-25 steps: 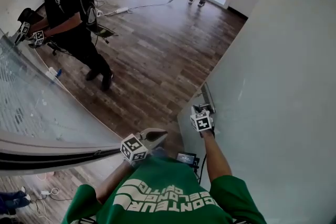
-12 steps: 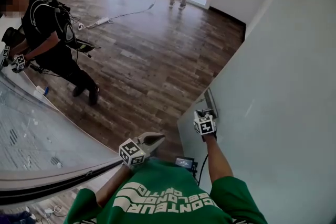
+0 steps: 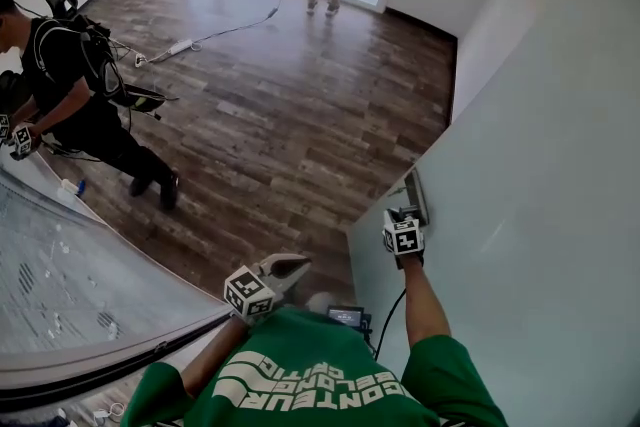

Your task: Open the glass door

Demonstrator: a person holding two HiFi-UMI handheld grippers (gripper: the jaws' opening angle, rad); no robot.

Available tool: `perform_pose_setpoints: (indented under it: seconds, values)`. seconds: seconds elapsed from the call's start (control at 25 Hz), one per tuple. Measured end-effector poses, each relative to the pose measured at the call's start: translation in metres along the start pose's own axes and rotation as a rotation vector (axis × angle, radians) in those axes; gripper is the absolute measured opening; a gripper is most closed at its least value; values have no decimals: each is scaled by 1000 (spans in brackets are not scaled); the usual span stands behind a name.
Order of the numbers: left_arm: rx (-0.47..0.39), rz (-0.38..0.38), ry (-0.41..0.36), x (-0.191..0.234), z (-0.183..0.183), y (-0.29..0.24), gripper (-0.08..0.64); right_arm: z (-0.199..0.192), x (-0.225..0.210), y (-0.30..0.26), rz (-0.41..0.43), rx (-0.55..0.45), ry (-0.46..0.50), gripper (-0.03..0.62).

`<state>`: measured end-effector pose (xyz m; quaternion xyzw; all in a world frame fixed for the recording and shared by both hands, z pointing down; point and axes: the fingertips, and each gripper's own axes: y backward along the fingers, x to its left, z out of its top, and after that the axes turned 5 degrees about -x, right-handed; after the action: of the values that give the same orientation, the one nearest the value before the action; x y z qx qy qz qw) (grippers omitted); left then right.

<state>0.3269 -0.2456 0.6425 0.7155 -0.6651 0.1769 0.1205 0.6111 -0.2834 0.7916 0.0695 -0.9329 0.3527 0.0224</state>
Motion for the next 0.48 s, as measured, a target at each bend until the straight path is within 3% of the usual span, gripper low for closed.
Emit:
perform_pose_setpoints:
  seconds: [0.48]
  values:
    - [41, -2, -28, 18, 8, -44, 11, -25, -80, 7, -98, 9, -80, -8]
